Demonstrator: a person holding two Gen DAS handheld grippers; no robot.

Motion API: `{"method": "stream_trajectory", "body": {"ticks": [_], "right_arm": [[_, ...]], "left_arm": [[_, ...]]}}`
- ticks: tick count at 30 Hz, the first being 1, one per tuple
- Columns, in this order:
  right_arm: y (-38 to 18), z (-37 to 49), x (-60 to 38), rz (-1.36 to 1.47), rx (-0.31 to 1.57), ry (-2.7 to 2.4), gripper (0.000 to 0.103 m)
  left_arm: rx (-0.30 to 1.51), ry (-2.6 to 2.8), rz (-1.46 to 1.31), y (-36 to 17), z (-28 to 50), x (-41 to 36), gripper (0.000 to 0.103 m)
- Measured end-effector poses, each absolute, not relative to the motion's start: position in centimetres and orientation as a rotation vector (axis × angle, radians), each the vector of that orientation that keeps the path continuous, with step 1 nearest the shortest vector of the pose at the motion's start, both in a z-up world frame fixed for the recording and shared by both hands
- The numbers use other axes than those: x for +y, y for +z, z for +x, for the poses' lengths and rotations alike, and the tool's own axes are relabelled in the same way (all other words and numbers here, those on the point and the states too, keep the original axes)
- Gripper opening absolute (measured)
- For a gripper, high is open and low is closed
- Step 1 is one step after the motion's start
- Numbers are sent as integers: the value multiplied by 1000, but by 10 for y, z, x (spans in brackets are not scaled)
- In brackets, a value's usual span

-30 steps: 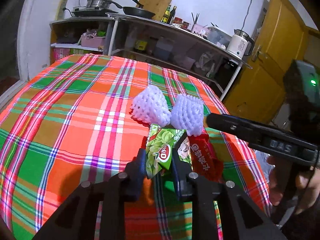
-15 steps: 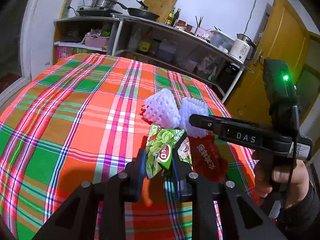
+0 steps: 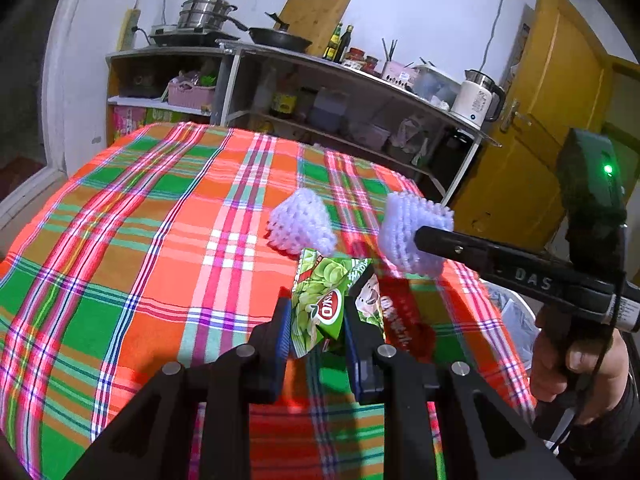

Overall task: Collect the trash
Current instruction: 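Grasp the white foam net with the right gripper while the left holds the green bag, then lift the green bag and foam net with both grippers toward the bin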

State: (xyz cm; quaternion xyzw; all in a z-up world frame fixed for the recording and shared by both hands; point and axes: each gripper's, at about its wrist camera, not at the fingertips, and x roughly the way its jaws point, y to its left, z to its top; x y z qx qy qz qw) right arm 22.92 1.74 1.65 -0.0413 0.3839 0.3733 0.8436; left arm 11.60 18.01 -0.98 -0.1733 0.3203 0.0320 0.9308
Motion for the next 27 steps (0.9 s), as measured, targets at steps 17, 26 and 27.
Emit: {"method": "stream_trajectory", "body": {"ticks": [17, 26, 27], "right_arm": [[52, 173, -85, 12, 735, 730, 20], [57, 156, -139, 58, 715, 663, 20], [57, 156, -143, 62, 715, 656, 20]], "left_arm": [[609, -37, -275, 30, 99, 100, 24], [615, -97, -226, 38, 103, 54, 24], [616, -106, -221, 39, 104, 49, 24]]}}
